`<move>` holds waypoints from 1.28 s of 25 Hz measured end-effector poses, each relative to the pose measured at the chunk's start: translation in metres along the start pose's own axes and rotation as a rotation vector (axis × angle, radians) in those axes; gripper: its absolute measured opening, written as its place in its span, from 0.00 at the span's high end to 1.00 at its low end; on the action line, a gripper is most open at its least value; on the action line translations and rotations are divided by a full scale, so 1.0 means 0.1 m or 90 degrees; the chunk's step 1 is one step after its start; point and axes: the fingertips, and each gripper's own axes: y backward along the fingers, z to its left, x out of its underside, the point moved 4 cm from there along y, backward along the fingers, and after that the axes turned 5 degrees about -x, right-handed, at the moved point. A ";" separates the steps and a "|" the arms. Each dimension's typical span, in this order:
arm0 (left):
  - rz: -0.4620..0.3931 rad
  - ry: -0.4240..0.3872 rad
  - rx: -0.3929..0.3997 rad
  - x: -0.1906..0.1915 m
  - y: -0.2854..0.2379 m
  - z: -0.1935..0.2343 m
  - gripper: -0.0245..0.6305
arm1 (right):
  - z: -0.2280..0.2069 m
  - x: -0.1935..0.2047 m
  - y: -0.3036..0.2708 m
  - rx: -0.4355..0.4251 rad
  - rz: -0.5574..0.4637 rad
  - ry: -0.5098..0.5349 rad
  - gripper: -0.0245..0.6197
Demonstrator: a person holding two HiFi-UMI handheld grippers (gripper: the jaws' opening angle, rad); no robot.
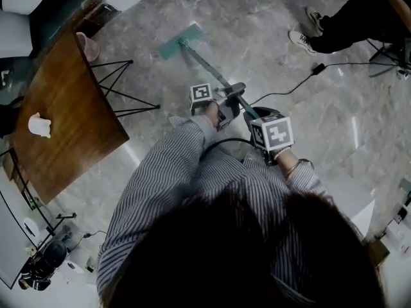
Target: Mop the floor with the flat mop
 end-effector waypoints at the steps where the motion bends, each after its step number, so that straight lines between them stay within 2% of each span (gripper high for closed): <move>1: 0.001 -0.001 -0.003 -0.18 0.05 -0.09 0.74 | 0.06 -0.18 -0.10 -0.001 -0.004 0.001 0.79; 4: 0.010 -0.030 -0.031 -0.74 0.19 -0.30 0.74 | 0.19 -0.70 -0.40 0.007 -0.014 0.022 0.79; 8: 0.006 -0.074 -0.084 -1.46 0.38 -0.48 0.74 | 0.40 -1.30 -0.82 0.029 -0.023 0.097 0.79; 13: -0.077 -0.086 -0.125 -2.24 0.58 -0.76 0.74 | 0.60 -1.95 -1.27 0.039 -0.022 0.117 0.79; 16: -0.106 -0.090 -0.129 -2.62 0.65 -0.94 0.74 | 0.65 -2.36 -1.45 0.037 -0.031 0.114 0.79; 19: -0.124 -0.095 -0.108 -2.88 0.68 -1.12 0.73 | 0.66 -2.67 -1.53 0.031 -0.041 0.101 0.79; 22: -0.140 -0.070 -0.056 -3.00 0.70 -1.23 0.73 | 0.63 -2.82 -1.54 0.033 -0.033 0.089 0.79; 28: -0.181 0.025 0.040 -2.96 0.82 -1.20 0.73 | 0.62 -2.78 -1.58 0.023 -0.033 0.074 0.79; 32: -0.229 0.047 0.049 -2.91 0.86 -1.12 0.74 | 0.62 -2.70 -1.61 0.026 -0.025 0.079 0.79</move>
